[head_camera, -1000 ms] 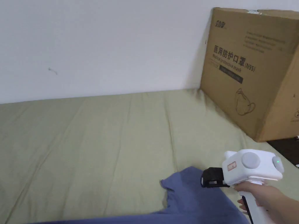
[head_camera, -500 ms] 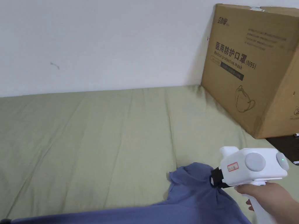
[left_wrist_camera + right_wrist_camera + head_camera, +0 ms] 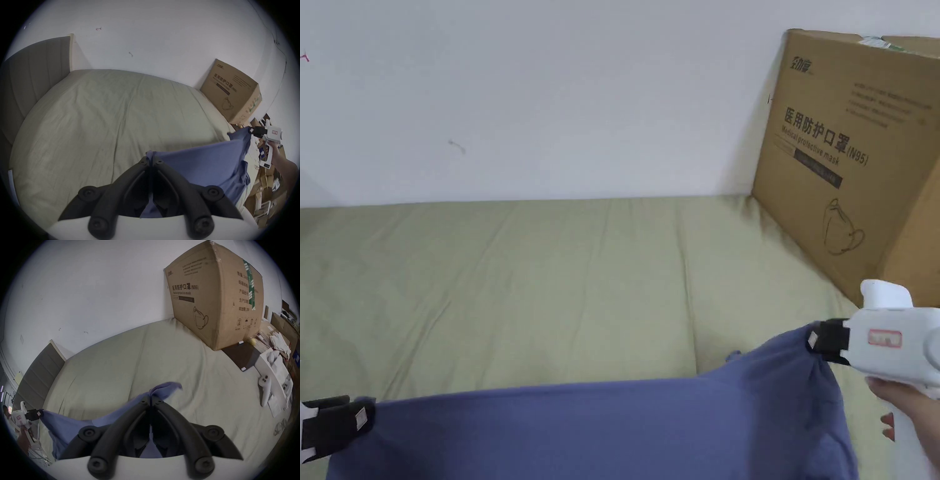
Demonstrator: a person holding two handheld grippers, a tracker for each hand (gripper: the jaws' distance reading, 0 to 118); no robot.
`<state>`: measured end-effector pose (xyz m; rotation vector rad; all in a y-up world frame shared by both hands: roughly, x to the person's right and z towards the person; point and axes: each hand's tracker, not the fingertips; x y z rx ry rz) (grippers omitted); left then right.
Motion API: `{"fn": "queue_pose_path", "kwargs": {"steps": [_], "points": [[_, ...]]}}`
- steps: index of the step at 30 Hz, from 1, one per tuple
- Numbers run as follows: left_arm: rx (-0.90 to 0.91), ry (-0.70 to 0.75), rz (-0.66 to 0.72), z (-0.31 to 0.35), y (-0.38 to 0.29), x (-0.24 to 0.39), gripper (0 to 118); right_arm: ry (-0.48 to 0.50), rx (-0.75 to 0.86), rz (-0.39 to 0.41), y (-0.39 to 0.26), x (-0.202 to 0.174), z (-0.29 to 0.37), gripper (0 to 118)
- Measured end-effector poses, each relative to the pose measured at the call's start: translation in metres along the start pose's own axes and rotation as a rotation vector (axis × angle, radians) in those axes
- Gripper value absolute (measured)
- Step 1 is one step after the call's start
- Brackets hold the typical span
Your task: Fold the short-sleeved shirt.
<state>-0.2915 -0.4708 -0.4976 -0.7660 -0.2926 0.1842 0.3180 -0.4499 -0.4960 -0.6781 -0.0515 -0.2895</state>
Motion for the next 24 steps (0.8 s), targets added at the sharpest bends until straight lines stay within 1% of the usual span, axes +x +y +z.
{"fn": "queue_pose_path", "kwargs": {"steps": [2, 4, 6, 7, 9, 11, 12, 13, 14, 15, 16, 17, 18, 19, 21, 22, 23, 24], "points": [[-0.020, -0.014, -0.020, 0.013, -0.020, -0.001, 1, -0.004, -0.023, 0.005, -0.023, 0.006, 0.028, 0], [-0.051, -0.033, -0.025, 0.030, -0.044, -0.004, 1, 0.010, -0.063, 0.036, -0.056, 0.014, 0.060, 0], [-0.095, -0.078, 0.000, 0.051, -0.077, -0.004, 1, 0.015, -0.121, 0.007, -0.092, 0.026, 0.094, 0], [-0.106, -0.089, 0.006, 0.060, -0.092, -0.004, 1, 0.013, -0.145, -0.032, -0.110, 0.032, 0.108, 0], [-0.150, -0.092, 0.001, 0.073, -0.122, -0.004, 1, -0.005, -0.216, -0.080, -0.145, 0.049, 0.122, 0], [-0.205, -0.077, -0.012, 0.076, -0.150, -0.003, 2, -0.046, -0.291, -0.094, -0.175, 0.057, 0.121, 0], [-0.233, -0.069, -0.002, 0.074, -0.160, -0.004, 2, -0.068, -0.321, -0.081, -0.188, 0.060, 0.113, 0], [-0.259, -0.057, 0.016, 0.071, -0.169, -0.004, 6, -0.086, -0.338, -0.064, -0.196, 0.062, 0.105, 2], [-0.274, -0.025, 0.026, 0.068, -0.177, -0.003, 18, -0.091, -0.314, -0.053, -0.204, 0.062, 0.098, 6], [-0.252, 0.011, 0.015, 0.068, -0.181, -0.001, 38, -0.114, -0.287, -0.023, -0.208, 0.060, 0.093, 18], [-0.232, 0.011, 0.015, 0.069, -0.182, 0.000, 74, -0.136, -0.254, 0.004, -0.208, 0.057, 0.092, 44], [-0.208, 0.019, 0.029, 0.072, -0.182, 0.002, 99, -0.163, -0.228, 0.037, -0.207, 0.051, 0.091, 70], [-0.184, 0.040, 0.039, 0.076, -0.179, 0.006, 116, -0.203, -0.205, 0.071, -0.204, 0.045, 0.095, 95], [-0.135, 0.042, 0.046, 0.085, -0.175, 0.010, 118, -0.198, -0.178, 0.087, -0.199, 0.039, 0.101, 111], [-0.029, 0.025, 0.078, 0.110, -0.160, 0.020, 117, -0.107, -0.129, 0.113, -0.180, 0.022, 0.124, 112], [0.007, 0.023, 0.095, 0.120, -0.153, 0.027, 117, -0.062, -0.094, 0.140, -0.173, 0.011, 0.136, 112], [0.077, 0.003, 0.100, 0.133, -0.146, 0.038, 117, -0.022, -0.037, 0.171, -0.166, -0.004, 0.149, 112], [0.149, -0.002, 0.089, 0.144, -0.142, 0.046, 117, -0.005, 0.032, 0.202, -0.161, -0.021, 0.164, 112]]}}
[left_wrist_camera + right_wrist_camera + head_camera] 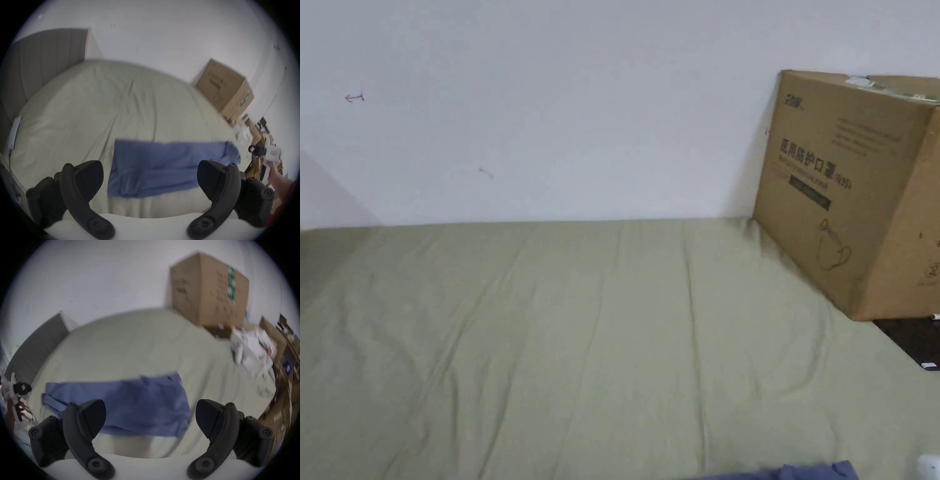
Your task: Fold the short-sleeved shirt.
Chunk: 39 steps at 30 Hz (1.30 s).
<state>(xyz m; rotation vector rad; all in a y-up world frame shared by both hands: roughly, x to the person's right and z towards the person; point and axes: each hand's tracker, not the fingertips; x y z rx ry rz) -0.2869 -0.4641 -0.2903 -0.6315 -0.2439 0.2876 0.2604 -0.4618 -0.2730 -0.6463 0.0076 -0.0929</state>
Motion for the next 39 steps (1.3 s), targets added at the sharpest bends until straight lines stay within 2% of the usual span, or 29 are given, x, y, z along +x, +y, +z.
{"fn": "queue_pose_path", "kwargs": {"steps": [3, 4, 5, 6, 7, 8, 10, 12, 16, 18, 20, 23, 24, 25, 27, 28, 29, 30, 31, 32, 33, 39], "points": [[0.184, 0.030, -0.077, 0.022, 0.011, 0.044, 115, 0.091, 0.299, 0.057, 0.015, -0.047, 0.044, 111], [0.263, 0.060, -0.095, 0.028, 0.010, 0.058, 106, 0.087, 0.417, 0.081, 0.013, -0.060, 0.052, 107], [0.358, 0.066, -0.114, 0.034, 0.007, 0.071, 91, 0.040, 0.542, 0.110, 0.007, -0.075, 0.059, 94], [0.448, 0.054, -0.136, 0.037, 0.002, 0.081, 64, -0.020, 0.622, 0.121, 0.000, -0.088, 0.059, 62], [0.505, 0.061, -0.169, 0.038, -0.003, 0.091, 14, -0.048, 0.678, 0.125, -0.004, -0.097, 0.060, 8], [0.536, 0.123, -0.224, 0.033, -0.012, 0.095, 0, -0.035, 0.688, 0.123, -0.007, -0.105, 0.058, 4], [0.560, 0.258, -0.305, 0.028, -0.020, 0.112, 0, -0.002, 0.683, 0.099, -0.012, -0.114, 0.061, 4], [0.552, 0.169, -0.272, 0.034, -0.023, 0.116, 0, 0.015, 0.691, 0.093, -0.013, -0.119, 0.067, 4], [0.580, 0.205, -0.286, 0.050, -0.020, 0.113, 0, 0.031, 0.681, 0.152, -0.008, -0.115, 0.077, 4], [0.522, 0.095, -0.174, 0.060, -0.003, 0.092, 0, 0.062, 0.660, 0.140, -0.005, -0.110, 0.083, 4], [0.397, -0.170, 0.030, 0.064, 0.027, 0.047, 0, 0.111, 0.603, 0.109, 0.001, -0.105, 0.089, 4], [-0.032, -0.419, 0.348, 0.030, 0.064, -0.044, 0, 0.166, 0.519, 0.067, 0.007, -0.096, 0.096, 4], [-0.173, -0.458, 0.444, 0.017, 0.066, -0.063, 0, 0.168, 0.490, 0.060, 0.009, -0.093, 0.096, 4], [-0.237, -0.490, 0.468, 0.006, 0.060, -0.081, 0, 0.168, 0.461, 0.052, 0.009, -0.091, 0.095, 4], [-0.307, -0.474, 0.434, -0.012, 0.041, -0.108, 1, 0.172, 0.409, 0.028, 0.007, -0.090, 0.091, 4], [-0.354, -0.478, 0.458, -0.023, 0.032, -0.115, 10, 0.174, 0.386, 0.017, 0.006, -0.091, 0.088, 4], [-0.394, -0.478, 0.485, -0.032, 0.022, -0.127, 28, 0.177, 0.357, 0.008, 0.005, -0.092, 0.084, 4], [-0.391, -0.437, 0.488, -0.039, 0.013, -0.137, 53, 0.183, 0.324, 0.005, 0.004, -0.094, 0.080, 4], [-0.395, -0.401, 0.484, -0.046, 0.007, -0.144, 89, 0.189, 0.296, 0.004, 0.004, -0.096, 0.077, 4], [-0.398, -0.356, 0.473, -0.051, 0.000, -0.149, 106, 0.195, 0.275, 0.006, 0.003, -0.099, 0.073, 4], [-0.399, -0.341, 0.478, -0.057, -0.006, -0.155, 113, 0.198, 0.260, 0.007, 0.001, -0.100, 0.069, 4], [-0.415, -0.434, 0.593, -0.087, -0.036, -0.185, 118, 0.223, 0.171, 0.049, 0.000, -0.124, 0.053, 4]]}}
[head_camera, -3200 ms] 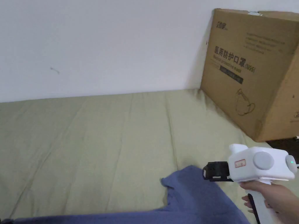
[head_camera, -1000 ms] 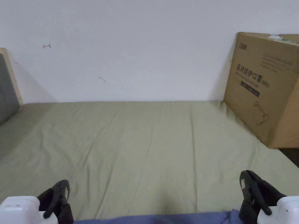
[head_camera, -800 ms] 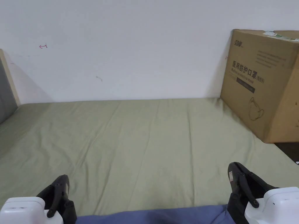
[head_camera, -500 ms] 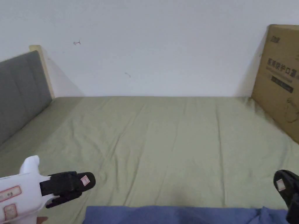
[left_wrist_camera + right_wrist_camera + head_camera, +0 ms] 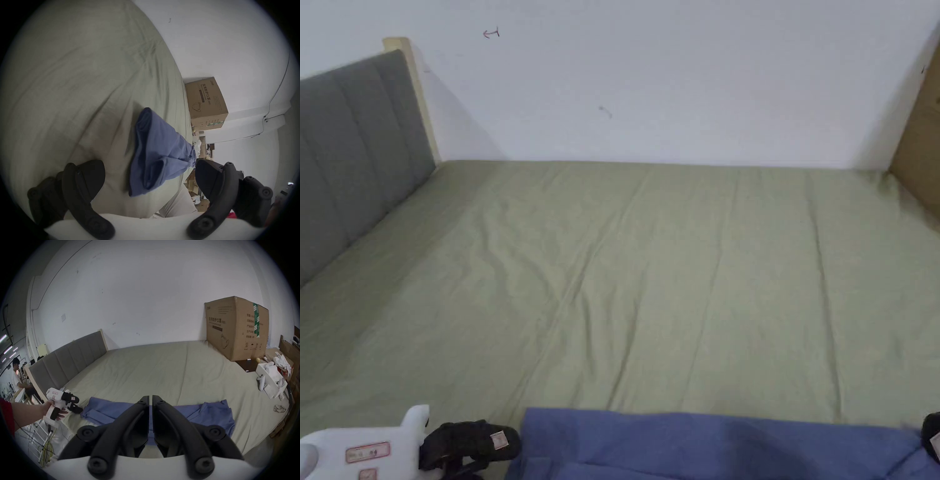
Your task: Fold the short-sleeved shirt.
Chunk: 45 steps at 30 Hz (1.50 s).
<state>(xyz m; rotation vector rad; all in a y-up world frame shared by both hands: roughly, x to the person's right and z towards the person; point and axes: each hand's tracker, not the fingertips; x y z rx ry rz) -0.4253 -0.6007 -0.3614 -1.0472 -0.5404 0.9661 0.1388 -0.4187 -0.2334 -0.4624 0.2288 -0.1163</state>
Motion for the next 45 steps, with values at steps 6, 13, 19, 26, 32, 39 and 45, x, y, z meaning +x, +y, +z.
{"fn": "queue_pose_path", "kwargs": {"steps": [6, 13, 19, 26, 32, 39, 45], "points": [[-0.091, -0.325, 0.145, -0.049, 0.004, -0.005, 118, 0.033, -0.086, 0.046, -0.008, -0.013, -0.019, 4], [-0.032, 0.072, -0.004, -0.081, -0.004, -0.003, 7, 0.048, -0.143, -0.006, -0.012, -0.019, -0.031, 4], [0.040, 0.302, -0.329, -0.053, -0.014, 0.078, 6, 0.051, -0.110, -0.037, -0.013, -0.008, -0.031, 4], [0.164, 1.092, -0.781, -0.028, -0.039, 0.135, 6, 0.042, -0.049, -0.069, -0.018, 0.009, -0.024, 4], [0.005, 0.399, -0.452, -0.109, -0.060, 0.191, 16, 0.026, -0.084, -0.149, -0.036, 0.027, -0.015, 4], [-0.103, 0.268, -0.445, -0.209, -0.075, 0.241, 108, -0.020, -0.071, -0.136, -0.036, 0.044, 0.014, 4], [0.038, 0.381, -0.535, -0.151, -0.073, 0.238, 103, -0.054, -0.039, -0.135, -0.040, 0.061, 0.031, 4]]}}
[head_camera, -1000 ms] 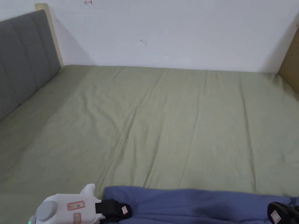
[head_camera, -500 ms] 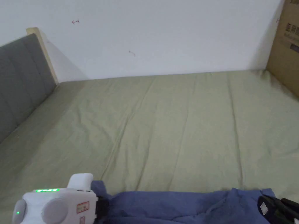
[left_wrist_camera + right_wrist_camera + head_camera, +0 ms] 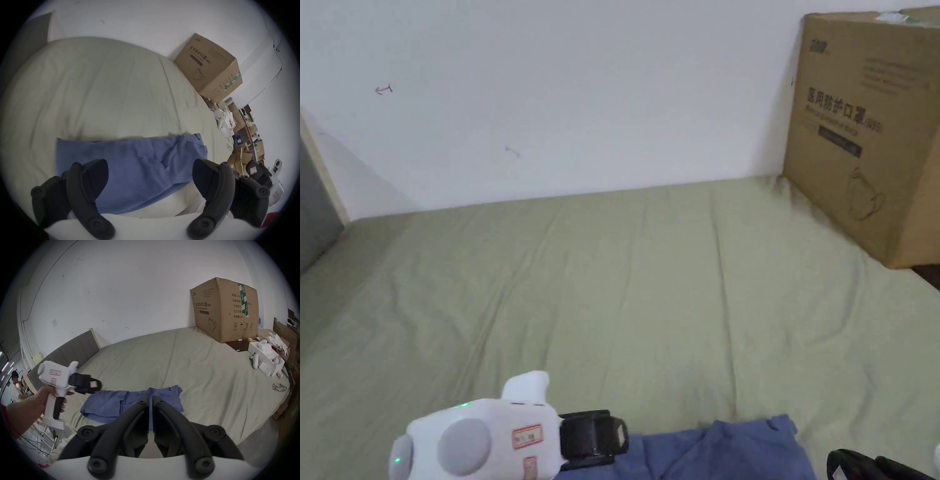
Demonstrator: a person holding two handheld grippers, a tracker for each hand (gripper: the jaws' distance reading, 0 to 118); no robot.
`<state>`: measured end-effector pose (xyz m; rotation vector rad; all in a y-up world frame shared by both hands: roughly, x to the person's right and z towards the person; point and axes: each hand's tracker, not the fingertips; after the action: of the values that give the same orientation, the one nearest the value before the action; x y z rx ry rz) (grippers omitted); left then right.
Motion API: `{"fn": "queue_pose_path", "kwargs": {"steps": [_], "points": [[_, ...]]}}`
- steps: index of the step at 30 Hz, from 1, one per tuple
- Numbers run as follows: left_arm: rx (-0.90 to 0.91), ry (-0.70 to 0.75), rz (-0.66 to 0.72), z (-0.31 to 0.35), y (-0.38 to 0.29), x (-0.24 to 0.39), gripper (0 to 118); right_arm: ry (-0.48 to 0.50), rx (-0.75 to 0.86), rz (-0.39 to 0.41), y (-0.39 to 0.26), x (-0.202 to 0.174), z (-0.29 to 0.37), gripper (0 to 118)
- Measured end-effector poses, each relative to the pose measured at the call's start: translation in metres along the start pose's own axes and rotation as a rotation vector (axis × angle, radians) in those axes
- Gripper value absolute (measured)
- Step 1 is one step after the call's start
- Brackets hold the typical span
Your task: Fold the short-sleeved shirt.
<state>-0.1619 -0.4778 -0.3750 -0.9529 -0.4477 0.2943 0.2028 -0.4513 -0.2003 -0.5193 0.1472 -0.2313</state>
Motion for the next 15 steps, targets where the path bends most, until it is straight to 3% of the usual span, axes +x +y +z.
{"fn": "queue_pose_path", "kwargs": {"steps": [1, 2, 3, 4, 7, 8, 11, 15], "points": [[0.038, 0.018, 0.002, 0.009, -0.004, -0.004, 76, 0.000, -0.003, -0.009, -0.001, 0.002, 0.000, 4], [0.084, 0.054, 0.004, 0.016, -0.007, -0.007, 32, -0.001, -0.006, -0.018, -0.001, 0.004, -0.001, 4], [0.101, 0.101, 0.003, 0.015, -0.010, -0.007, 0, 0.000, -0.010, -0.025, -0.001, 0.006, -0.001, 4], [0.082, 0.191, -0.010, 0.014, -0.012, -0.012, 0, 0.001, -0.014, -0.030, -0.002, 0.008, -0.002, 4], [0.029, 0.042, 0.015, -0.008, -0.014, -0.006, 0, 0.004, -0.027, -0.038, -0.003, 0.010, -0.003, 4], [0.015, 0.055, -0.003, -0.025, -0.015, 0.001, 0, 0.005, -0.029, -0.038, -0.003, 0.010, -0.003, 4], [-0.067, 0.175, -0.179, -0.074, -0.024, 0.027, 0, 0.000, -0.023, -0.034, -0.002, 0.009, 0.001, 4], [-0.155, 0.106, -0.288, -0.116, -0.049, 0.044, 0, -0.019, -0.008, 0.005, 0.001, 0.007, 0.009, 4]]}}
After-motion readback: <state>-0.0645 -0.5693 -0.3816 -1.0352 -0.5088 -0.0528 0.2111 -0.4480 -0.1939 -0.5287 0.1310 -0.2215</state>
